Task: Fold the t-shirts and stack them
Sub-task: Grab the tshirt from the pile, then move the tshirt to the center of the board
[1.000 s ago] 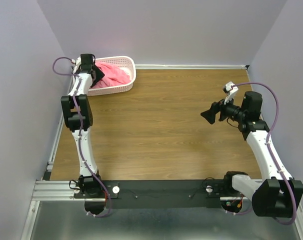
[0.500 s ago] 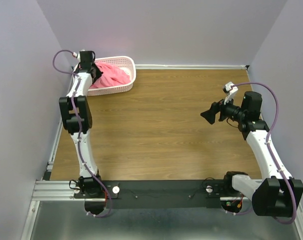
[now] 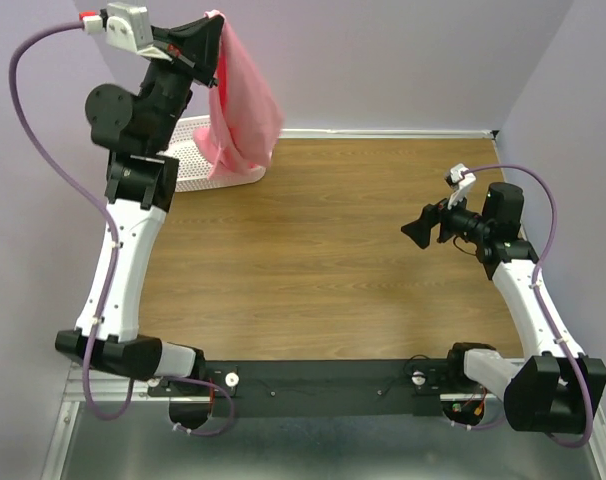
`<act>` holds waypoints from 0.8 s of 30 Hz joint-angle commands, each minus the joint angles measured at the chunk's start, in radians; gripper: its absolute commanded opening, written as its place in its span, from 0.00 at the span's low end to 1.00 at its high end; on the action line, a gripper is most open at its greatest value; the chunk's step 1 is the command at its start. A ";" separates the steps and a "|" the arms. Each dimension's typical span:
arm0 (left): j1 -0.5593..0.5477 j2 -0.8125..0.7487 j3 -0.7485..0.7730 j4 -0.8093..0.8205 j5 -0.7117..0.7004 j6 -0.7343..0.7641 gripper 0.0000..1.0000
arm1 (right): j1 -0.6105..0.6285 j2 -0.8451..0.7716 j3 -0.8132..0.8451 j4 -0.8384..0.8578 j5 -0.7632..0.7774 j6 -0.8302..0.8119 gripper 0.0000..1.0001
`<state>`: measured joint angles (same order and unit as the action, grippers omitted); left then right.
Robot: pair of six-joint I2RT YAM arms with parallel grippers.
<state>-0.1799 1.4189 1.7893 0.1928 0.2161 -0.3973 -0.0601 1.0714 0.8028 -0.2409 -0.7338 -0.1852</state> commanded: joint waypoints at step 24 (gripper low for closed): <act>-0.389 -0.049 -0.309 0.171 0.115 0.054 0.00 | 0.000 0.013 0.010 -0.023 0.080 -0.033 1.00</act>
<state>-0.5529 1.3529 1.5234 0.3138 0.3237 -0.3676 -0.0601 1.0748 0.8028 -0.2417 -0.6773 -0.2039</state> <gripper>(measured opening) 0.010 0.998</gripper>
